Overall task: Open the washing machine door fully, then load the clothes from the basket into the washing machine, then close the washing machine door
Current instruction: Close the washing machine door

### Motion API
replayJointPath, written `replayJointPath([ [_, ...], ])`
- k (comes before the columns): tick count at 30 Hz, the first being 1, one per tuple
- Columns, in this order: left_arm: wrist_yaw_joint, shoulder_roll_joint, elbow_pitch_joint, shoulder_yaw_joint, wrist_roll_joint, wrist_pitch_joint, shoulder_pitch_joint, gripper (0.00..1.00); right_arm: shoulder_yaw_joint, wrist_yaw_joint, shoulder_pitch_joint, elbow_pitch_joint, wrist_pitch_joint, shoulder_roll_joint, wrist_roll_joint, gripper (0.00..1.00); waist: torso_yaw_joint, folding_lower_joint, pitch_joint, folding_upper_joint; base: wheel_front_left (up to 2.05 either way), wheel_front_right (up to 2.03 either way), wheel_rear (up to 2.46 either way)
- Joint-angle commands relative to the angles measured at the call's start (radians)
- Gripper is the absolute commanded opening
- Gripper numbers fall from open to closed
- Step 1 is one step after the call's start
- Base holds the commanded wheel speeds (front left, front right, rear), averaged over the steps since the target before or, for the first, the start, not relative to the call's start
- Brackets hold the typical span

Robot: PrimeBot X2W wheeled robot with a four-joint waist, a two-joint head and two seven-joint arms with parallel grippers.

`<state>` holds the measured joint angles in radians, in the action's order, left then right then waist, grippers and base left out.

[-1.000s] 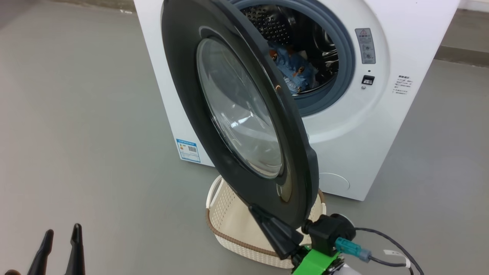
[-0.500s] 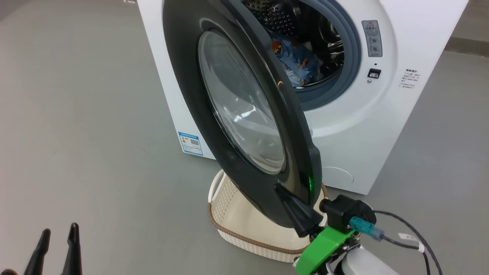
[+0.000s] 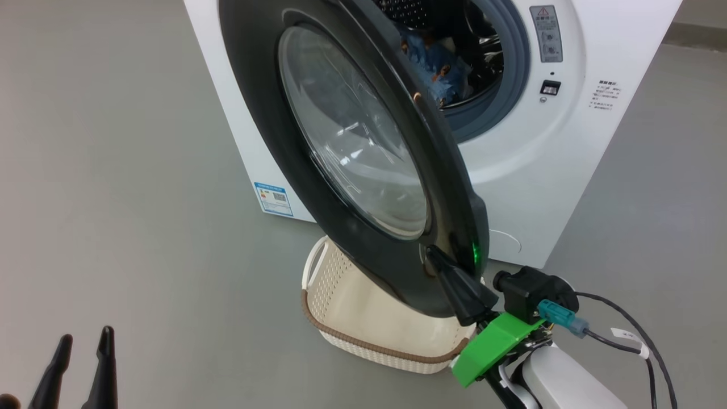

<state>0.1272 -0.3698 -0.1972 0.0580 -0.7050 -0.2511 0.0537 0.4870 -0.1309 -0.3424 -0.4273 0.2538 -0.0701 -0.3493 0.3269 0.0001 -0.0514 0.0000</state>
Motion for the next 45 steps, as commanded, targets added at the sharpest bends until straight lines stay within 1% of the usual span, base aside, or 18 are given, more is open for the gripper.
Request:
replayJointPath([
  [1, 0.003, -0.045, 0.027, -0.037, -0.011, -0.011, -0.058, 1.0, -0.009, 0.0, -0.037, 0.019, 0.008, 0.003, 0.017, 0.0, -0.008, -0.0001, -0.021, 0.0, 0.0, 0.0, 0.0],
  [8, 0.003, -0.084, 0.041, -0.026, -0.039, -0.011, -0.081, 1.0, -0.061, 0.0, -0.068, 0.017, 0.008, 0.007, 0.059, 0.0, -0.016, -0.0001, -0.079, 0.0, 0.0, 0.0, 0.0],
  [17, 0.003, -0.134, 0.06, -0.011, -0.085, -0.011, -0.125, 1.0, -0.17, 0.0, -0.133, 0.035, 0.008, 0.016, 0.135, 0.0, -0.036, -0.0001, -0.168, 0.0, 0.0, 0.0, 0.0],
  [25, 0.003, -0.169, 0.084, 0.008, -0.112, -0.011, -0.16, 1.0, -0.199, 0.0, -0.227, 0.024, 0.008, 0.019, 0.17, 0.0, -0.057, -0.0001, -0.236, 0.0, 0.0, 0.0, 0.0],
  [34, 0.003, -0.181, 0.105, 0.044, -0.138, -0.011, -0.194, 1.0, -0.217, 0.0, -0.308, 0.026, 0.008, 0.02, 0.174, 0.0, -0.071, -0.0001, -0.289, 0.0, 0.0, 0.0, 0.0],
  [45, 0.003, -0.193, 0.126, 0.06, -0.16, -0.011, -0.221, 1.0, -0.248, 0.0, -0.403, 0.029, 0.008, 0.02, 0.202, 0.0, -0.087, -0.0001, -0.352, 0.0, 0.0, 0.0, 0.0],
])
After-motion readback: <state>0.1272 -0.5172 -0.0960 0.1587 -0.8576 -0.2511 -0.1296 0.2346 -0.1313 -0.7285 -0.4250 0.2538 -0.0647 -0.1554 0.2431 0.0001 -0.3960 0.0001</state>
